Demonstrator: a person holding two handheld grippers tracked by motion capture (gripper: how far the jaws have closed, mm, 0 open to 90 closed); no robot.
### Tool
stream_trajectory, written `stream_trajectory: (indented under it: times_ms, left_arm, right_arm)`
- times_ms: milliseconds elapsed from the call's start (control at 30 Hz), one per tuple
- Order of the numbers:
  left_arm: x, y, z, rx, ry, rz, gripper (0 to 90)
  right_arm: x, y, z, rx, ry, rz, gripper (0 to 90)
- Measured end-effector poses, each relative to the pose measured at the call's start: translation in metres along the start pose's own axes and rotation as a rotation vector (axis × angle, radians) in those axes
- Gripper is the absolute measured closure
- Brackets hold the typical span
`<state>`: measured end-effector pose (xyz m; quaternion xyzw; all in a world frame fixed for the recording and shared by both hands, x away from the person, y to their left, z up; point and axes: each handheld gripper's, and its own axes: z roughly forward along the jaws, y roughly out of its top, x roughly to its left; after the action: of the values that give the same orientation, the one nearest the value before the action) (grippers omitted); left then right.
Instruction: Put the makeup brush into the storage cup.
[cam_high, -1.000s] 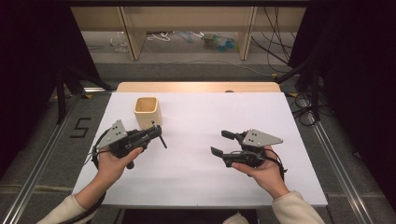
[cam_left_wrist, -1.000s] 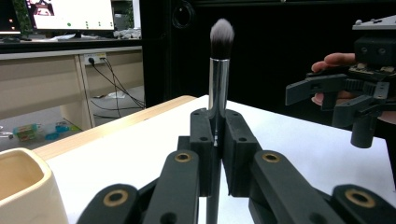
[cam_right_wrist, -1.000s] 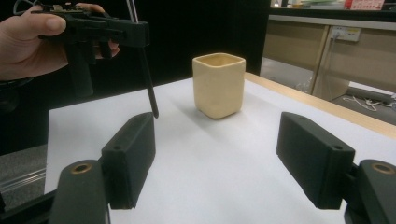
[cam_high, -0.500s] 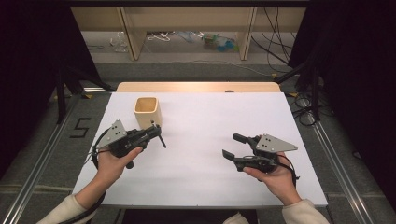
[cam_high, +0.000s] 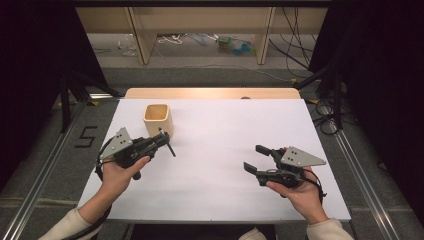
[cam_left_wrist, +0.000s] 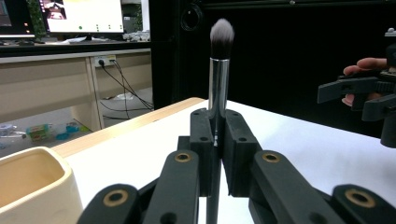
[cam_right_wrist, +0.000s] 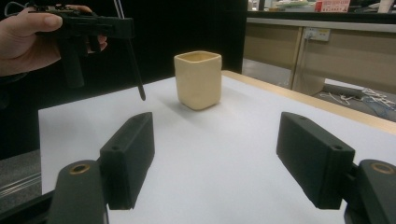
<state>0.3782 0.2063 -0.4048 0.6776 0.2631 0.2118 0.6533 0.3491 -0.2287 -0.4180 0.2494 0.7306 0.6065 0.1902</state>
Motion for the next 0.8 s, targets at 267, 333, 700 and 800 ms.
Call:
stream_trajectory:
  times_ms: [267,333,700,800]
  left_arm:
    - [0.0022,-0.0001,-0.0013,0.005,0.034,-0.004,83.5]
    - [0.0028,0.0002,-0.0019,0.012,0.041,0.002,83.5]
    - [0.0069,0.0018,-0.0030,0.002,0.071,0.003,83.5]
    - [0.0086,0.0019,-0.0037,0.004,0.083,0.010,83.5]
  right_arm:
    - [0.0012,-0.0014,-0.0003,-0.012,-0.015,0.006,29.1]
    - [0.0005,-0.0012,-0.0013,0.003,-0.004,0.001,29.1]
    - [0.0023,-0.0013,-0.0043,0.033,0.001,0.019,29.0]
    - [0.0007,-0.0020,-0.0025,0.014,0.000,0.000,29.0]
